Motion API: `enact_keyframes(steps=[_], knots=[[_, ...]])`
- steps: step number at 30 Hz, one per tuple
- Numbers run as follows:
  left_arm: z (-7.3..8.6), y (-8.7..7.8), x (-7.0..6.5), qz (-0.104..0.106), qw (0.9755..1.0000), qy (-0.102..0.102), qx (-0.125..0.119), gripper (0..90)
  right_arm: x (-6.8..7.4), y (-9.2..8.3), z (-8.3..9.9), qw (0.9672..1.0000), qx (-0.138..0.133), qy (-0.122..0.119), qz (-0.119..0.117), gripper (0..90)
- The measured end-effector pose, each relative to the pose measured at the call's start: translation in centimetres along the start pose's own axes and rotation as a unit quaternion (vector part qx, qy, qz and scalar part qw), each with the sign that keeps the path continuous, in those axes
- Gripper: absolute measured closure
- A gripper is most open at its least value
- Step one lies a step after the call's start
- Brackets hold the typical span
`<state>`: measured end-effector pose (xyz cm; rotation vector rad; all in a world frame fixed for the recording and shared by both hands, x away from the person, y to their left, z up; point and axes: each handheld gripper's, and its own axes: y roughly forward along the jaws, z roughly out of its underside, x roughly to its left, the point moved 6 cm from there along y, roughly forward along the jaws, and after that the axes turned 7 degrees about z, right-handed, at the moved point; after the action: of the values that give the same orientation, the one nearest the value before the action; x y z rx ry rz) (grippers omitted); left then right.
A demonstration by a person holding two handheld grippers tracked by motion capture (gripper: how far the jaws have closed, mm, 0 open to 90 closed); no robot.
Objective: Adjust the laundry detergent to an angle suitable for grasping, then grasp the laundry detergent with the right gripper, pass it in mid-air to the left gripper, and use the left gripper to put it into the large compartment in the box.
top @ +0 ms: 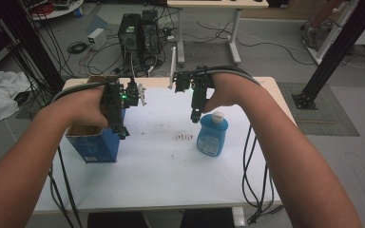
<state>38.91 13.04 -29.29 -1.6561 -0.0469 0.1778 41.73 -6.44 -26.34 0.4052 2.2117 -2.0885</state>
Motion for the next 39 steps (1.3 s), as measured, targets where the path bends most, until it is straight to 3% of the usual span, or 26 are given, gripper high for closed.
enact_keyframes(steps=[10, 28, 39], knots=[[-0.1, 0.4, 0.2, 0.0, 1.0, -0.001, -0.003, 1.7, 0.2, 0.4, 0.3, 0.9999, 0.01, 0.002, 0.002, 11.7], [-0.1, 0.9, 0.0, -0.001, 1.0, 0.003, 0.008, 1.7, -0.1, 0.1, 0.6, 0.9999, 0.0, 0.006, 0.008, 11.7], [-0.3, 1.1, -0.8, -0.002, 1.0, 0.002, 0.008, 1.7, 0.3, -0.2, 1.7, 0.9994, -0.027, 0.023, 0.005, 11.7]])
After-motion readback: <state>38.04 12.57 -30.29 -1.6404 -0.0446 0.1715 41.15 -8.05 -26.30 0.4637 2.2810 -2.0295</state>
